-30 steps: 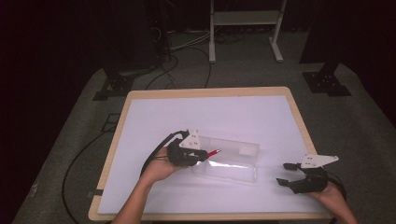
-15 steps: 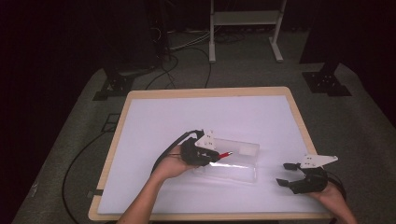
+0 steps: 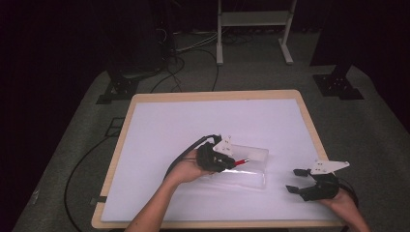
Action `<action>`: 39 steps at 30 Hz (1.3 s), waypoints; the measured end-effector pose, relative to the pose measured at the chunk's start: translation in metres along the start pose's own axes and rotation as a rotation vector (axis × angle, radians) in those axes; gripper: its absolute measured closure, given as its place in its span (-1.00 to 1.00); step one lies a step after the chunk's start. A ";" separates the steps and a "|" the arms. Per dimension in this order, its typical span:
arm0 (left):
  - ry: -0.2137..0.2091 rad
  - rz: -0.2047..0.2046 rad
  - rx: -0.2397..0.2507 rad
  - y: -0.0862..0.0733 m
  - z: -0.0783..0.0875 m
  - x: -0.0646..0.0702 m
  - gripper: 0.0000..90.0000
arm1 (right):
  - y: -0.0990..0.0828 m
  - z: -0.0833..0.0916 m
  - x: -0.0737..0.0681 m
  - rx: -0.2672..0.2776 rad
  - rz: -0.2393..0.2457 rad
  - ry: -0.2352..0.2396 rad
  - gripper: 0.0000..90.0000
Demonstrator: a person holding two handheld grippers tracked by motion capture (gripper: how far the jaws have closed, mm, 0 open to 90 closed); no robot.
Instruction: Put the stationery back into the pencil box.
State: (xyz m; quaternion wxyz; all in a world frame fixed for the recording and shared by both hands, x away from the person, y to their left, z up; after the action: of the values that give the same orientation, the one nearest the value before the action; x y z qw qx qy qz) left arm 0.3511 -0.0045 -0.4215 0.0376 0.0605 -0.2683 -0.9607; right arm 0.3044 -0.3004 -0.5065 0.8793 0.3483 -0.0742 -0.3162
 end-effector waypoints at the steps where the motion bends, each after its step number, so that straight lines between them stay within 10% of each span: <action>1: 0.001 -0.002 0.001 0.002 -0.001 0.000 0.77 | 0.000 0.000 0.000 0.000 0.000 0.000 -0.43; 39: -0.058 -0.010 -0.019 0.015 -0.040 -0.006 0.77 | -0.001 0.002 0.001 0.001 0.012 -0.017 -0.43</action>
State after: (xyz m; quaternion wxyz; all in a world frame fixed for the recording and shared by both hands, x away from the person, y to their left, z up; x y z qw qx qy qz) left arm 0.3630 -0.0374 -0.4469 0.0256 0.0337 -0.2596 -0.9648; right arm 0.3036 -0.3030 -0.5055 0.8804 0.3455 -0.0840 -0.3138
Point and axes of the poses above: each handheld gripper's, and its own axes: z roughly backward along the jaws, y roughly out of its top, x roughly to its right, the point moved 5 cm from there along -z, roughly forward along the jaws, and after that the axes turned 10 degrees about -x, right-handed, at the moved point
